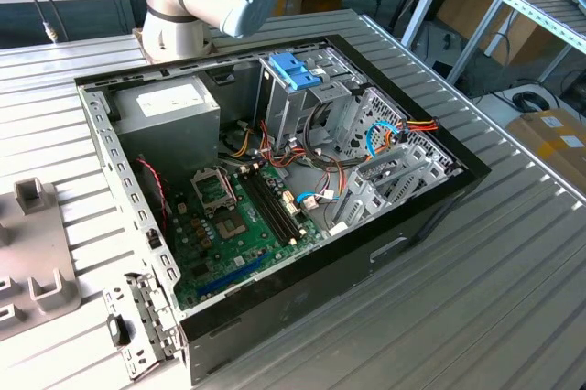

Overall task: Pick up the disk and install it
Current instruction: 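Pick up the disk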

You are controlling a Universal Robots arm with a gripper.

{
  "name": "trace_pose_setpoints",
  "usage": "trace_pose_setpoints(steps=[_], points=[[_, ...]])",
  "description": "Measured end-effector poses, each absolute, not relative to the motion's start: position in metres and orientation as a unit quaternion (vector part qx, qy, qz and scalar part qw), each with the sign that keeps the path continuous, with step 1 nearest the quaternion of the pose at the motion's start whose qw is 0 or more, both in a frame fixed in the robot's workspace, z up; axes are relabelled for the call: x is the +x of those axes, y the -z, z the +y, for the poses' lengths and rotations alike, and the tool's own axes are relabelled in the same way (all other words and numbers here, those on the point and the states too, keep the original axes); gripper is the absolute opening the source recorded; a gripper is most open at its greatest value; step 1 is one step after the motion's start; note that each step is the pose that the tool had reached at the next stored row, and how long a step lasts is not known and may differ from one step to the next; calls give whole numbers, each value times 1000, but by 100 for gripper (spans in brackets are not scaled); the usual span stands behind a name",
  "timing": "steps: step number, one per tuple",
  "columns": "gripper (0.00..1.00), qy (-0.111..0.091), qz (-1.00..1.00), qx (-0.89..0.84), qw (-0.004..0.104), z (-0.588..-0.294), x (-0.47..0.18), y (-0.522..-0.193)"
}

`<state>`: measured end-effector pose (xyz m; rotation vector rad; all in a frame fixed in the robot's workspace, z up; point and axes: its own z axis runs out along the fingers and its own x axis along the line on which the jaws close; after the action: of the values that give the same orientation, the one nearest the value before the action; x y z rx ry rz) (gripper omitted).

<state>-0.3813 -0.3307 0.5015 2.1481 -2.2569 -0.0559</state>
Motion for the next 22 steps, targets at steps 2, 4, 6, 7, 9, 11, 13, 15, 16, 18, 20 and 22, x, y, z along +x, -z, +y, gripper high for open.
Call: trace_pose_setpoints(steps=[2,4,6,7,9,11,13,15,16,18,20,22], points=[[37,18,-724,689,13,-331,-381,-502],[37,18,-724,689,13,-331,-380,-502],[37,18,-724,689,13,-331,-379,-501],[37,18,-724,689,13,-331,-379,-501],[37,18,-724,689,13,-331,-378,-501],[37,17,-724,689,13,-331,-377,-501],[37,17,-724,689,13,-331,-377,-501],[37,17,-724,689,13,-331,-376,-501],[37,17,-724,689,13,-331,-376,-501],[37,17,-724,689,13,-331,-375,-501],[37,17,-724,689,13,-331,-375,-501],[37,17,-724,689,13,-331,-374,-501]])
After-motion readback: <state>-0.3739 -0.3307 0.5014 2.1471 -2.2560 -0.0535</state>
